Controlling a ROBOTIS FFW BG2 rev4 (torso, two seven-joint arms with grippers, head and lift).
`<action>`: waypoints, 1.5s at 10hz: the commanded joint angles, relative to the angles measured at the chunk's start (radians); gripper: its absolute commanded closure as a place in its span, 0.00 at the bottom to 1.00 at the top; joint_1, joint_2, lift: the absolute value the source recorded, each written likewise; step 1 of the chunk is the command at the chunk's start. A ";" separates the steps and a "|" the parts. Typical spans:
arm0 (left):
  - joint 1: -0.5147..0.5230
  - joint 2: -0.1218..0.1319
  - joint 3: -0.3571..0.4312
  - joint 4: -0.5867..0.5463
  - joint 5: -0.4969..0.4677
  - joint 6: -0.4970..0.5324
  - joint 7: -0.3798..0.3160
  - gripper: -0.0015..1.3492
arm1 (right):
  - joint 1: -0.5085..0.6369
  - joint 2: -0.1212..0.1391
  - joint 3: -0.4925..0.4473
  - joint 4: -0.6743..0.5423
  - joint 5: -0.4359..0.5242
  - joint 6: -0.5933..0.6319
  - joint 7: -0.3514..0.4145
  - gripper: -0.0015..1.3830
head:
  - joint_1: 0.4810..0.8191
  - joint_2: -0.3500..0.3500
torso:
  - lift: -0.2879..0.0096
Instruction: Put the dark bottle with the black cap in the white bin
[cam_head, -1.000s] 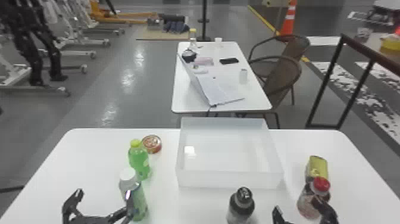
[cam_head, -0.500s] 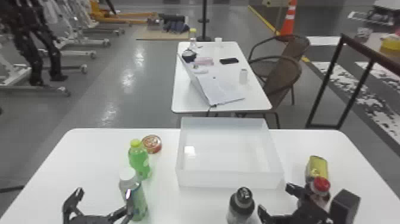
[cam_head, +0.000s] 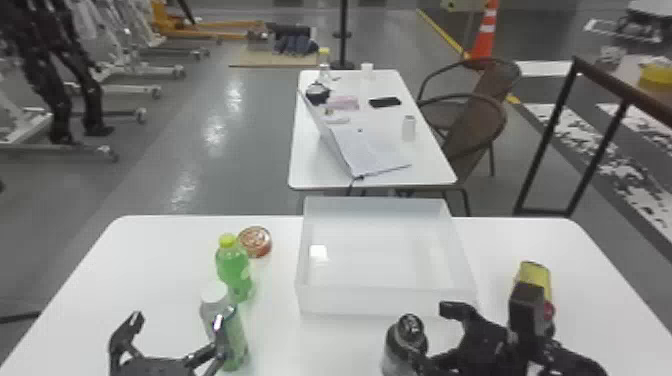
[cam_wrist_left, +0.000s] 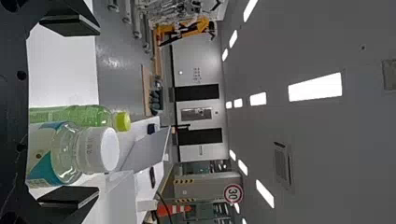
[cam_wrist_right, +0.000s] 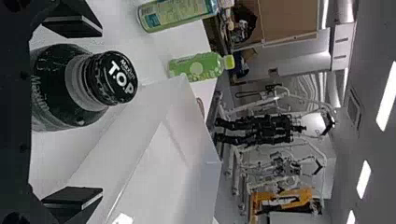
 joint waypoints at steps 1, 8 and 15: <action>-0.006 -0.004 -0.003 0.005 0.000 -0.007 0.000 0.08 | -0.064 -0.029 0.054 0.055 -0.039 0.048 0.038 0.07 | 0.20 0.50 | 0.63; -0.026 -0.004 0.003 0.032 -0.006 -0.030 -0.002 0.08 | -0.091 -0.058 0.028 0.103 0.024 0.155 0.185 0.07 | 0.20 0.50 | 0.63; -0.028 -0.004 0.073 0.038 -0.031 -0.044 -0.090 0.08 | -0.169 -0.052 0.098 0.117 0.051 0.194 0.224 0.85 | 0.20 0.50 | 0.63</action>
